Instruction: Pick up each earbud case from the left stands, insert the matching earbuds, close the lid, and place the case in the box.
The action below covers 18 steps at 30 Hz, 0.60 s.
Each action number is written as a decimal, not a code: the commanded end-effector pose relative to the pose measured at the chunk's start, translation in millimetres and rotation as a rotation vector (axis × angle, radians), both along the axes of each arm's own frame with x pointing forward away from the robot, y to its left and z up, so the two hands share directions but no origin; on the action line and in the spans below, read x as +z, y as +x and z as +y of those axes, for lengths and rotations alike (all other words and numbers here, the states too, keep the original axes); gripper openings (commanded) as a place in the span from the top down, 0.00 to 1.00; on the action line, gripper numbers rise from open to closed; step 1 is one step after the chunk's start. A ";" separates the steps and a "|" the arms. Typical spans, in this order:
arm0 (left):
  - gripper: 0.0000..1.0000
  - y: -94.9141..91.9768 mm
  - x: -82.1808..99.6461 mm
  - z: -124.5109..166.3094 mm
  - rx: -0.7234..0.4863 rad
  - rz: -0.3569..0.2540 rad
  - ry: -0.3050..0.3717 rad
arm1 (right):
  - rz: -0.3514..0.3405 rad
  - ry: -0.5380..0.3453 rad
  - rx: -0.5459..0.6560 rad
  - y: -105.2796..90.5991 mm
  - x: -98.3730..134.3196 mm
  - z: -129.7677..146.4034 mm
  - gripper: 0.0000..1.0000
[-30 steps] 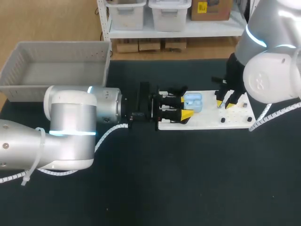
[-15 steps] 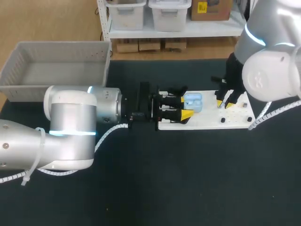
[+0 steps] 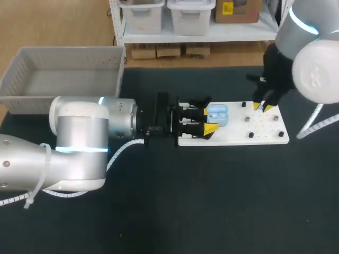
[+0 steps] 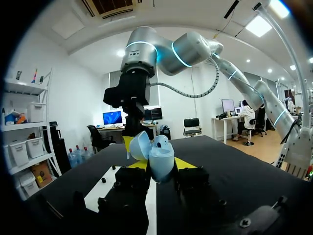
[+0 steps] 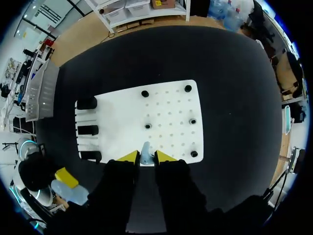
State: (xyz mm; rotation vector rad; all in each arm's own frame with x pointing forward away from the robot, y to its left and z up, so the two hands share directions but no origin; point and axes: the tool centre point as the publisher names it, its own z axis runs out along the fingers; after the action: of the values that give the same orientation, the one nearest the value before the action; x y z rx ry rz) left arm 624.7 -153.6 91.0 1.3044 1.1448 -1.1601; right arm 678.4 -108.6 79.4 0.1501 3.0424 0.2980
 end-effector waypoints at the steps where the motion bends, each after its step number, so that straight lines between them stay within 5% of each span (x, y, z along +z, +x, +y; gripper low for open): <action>1: 1.00 -1.5 -0.9 -0.1 0.007 -0.003 -0.003 | -0.060 -0.010 0.006 -30.3 44.6 -10.0 1.00; 6: 1.00 -1.5 -0.9 -0.1 0.007 -0.003 -0.003 | -0.092 -0.032 0.083 -48.4 82.7 -6.5 1.00; 11: 1.00 -1.5 -0.9 -0.1 0.007 -0.003 -0.003 | -0.045 -0.065 0.179 -63.3 112.8 4.3 1.00; 18: 1.00 -1.5 -0.9 -0.1 0.007 -0.003 -0.003 | -0.053 -0.105 0.308 -82.5 124.3 34.1 1.00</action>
State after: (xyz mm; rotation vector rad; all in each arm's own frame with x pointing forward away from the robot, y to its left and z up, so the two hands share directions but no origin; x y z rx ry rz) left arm 624.7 -153.6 91.0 1.3045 1.1449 -1.1601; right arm 599.6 -85.5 197.7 -0.3145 3.0111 0.1796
